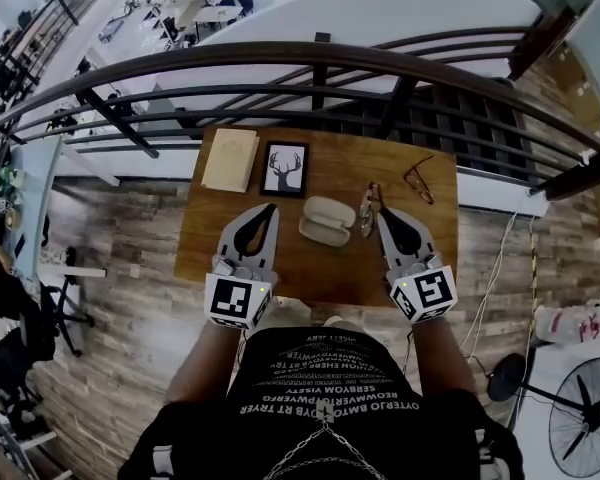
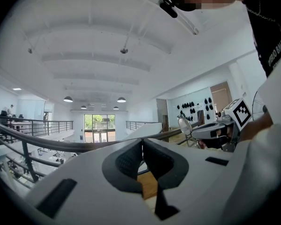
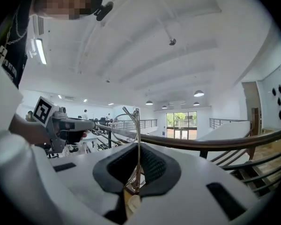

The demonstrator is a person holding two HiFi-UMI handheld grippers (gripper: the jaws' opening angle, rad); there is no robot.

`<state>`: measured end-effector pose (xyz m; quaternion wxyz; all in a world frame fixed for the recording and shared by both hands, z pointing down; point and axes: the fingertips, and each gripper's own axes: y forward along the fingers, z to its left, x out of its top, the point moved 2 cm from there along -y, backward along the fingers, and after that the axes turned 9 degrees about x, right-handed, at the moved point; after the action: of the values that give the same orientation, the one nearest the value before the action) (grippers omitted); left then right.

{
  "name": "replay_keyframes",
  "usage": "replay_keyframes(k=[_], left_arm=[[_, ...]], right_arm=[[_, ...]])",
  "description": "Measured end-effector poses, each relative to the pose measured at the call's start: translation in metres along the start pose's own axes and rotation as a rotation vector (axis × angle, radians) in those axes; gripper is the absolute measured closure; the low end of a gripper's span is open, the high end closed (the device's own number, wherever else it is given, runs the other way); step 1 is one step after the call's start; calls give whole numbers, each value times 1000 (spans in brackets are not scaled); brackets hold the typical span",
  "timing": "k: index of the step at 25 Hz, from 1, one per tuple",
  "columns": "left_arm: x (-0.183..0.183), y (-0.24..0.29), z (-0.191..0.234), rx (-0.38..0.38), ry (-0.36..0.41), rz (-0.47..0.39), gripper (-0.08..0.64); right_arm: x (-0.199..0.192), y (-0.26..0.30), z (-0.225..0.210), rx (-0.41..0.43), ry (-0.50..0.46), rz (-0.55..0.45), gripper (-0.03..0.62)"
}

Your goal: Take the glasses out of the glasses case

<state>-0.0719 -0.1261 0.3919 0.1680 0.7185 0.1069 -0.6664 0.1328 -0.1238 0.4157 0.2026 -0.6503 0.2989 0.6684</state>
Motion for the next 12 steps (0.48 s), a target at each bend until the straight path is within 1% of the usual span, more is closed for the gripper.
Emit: replay_keyframes(k=[7,12], left_arm=[[14,-12,-2,7,-1,-33,532],[21,-18,-5,12,4,-43,532]], right_arm=[[31,-15,7,-3,-26,-53,566],[39,-21,13,-2,-45,-64,566]])
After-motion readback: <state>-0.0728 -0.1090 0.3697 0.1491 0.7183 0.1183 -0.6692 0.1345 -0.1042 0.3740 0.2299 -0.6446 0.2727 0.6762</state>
